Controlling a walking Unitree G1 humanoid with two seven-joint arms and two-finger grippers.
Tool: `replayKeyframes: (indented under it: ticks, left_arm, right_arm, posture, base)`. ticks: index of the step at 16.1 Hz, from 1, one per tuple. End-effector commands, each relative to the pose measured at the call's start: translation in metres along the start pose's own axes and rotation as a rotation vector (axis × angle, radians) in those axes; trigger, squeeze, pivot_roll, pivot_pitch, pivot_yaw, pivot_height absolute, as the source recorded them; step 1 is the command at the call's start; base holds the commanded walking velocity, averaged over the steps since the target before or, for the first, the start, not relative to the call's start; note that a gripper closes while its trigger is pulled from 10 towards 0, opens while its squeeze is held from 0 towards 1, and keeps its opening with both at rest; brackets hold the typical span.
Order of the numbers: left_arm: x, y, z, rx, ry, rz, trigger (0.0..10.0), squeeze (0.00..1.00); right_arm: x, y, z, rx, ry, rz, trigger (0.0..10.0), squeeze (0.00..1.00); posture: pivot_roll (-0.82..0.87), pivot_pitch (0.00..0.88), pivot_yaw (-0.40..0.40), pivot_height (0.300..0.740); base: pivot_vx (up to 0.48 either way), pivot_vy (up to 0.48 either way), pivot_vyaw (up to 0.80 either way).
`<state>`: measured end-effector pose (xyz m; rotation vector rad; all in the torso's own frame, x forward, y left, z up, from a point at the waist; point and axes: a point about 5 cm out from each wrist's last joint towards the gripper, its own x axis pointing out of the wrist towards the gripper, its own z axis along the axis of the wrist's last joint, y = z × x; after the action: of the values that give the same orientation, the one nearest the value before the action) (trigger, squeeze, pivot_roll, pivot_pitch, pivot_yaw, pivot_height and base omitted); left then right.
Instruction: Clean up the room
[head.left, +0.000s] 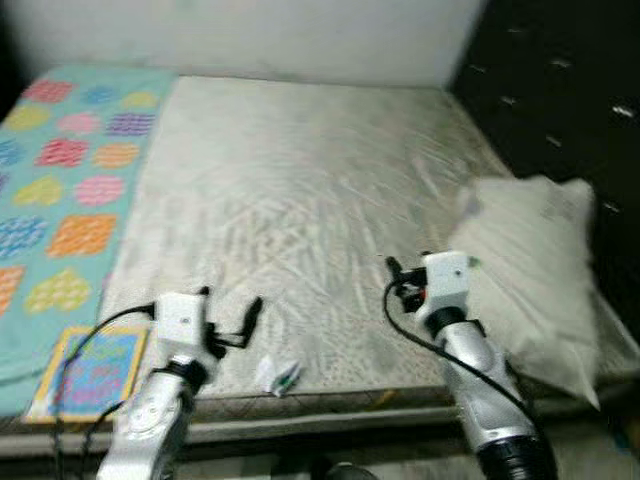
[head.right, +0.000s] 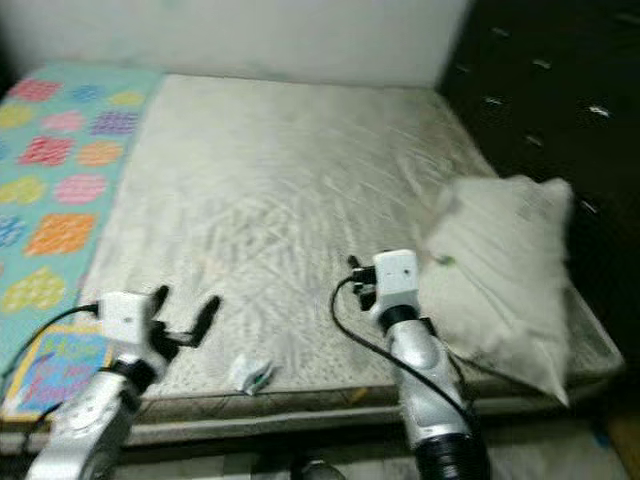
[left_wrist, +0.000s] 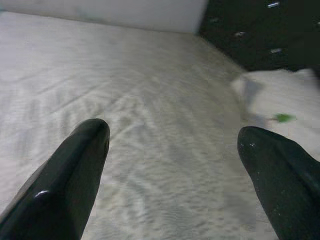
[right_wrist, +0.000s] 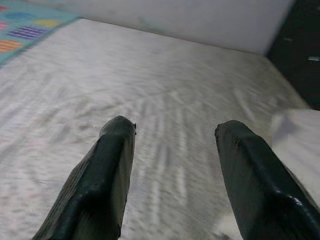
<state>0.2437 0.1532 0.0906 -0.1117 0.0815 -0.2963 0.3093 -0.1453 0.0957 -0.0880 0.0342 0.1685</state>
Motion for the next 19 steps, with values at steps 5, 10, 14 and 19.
replayKeyframes:
  ticks: [5, 10, 14, 19]
  left_arm:
    - [-0.0016, 0.0049, -0.0013, 0.005, 0.017, 0.009, 10.0, 0.0]
    - [-0.0017, 0.0057, -0.001, 0.006, 0.01, 0.026, 10.0, 0.0]
    - [-0.0008, 0.0069, -0.0008, 0.0, 0.004, 0.032, 10.0, 0.0]
    - [-0.0001, 0.0067, 0.0003, -0.008, -0.003, 0.012, 10.0, 0.0]
  right_arm:
    - [0.0025, 0.0006, 0.0019, 0.0, -0.012, 0.007, 10.0, 0.0]
    - [0.0029, 0.0012, 0.0005, 0.002, -0.006, 0.017, 10.0, 0.0]
    - [0.004, 0.0029, 0.0, -0.014, -0.004, 0.031, 10.0, 0.0]
    - [0.0041, 0.0034, 0.0005, -0.014, -0.008, 0.031, 10.0, 0.0]
  posture:
    - [0.0, 0.099, -0.103, 0.74]
    - [0.0, 0.092, -0.105, 0.74]
    - [0.0, 0.086, -0.106, 0.74]
    - [0.0, 0.084, -0.103, 0.74]
  base:
    - [0.0, 0.48, -0.1]
    - [0.0, 0.096, 0.0]
    - [0.0, 0.0, 0.0]
    - [0.202, 0.0, 0.0]
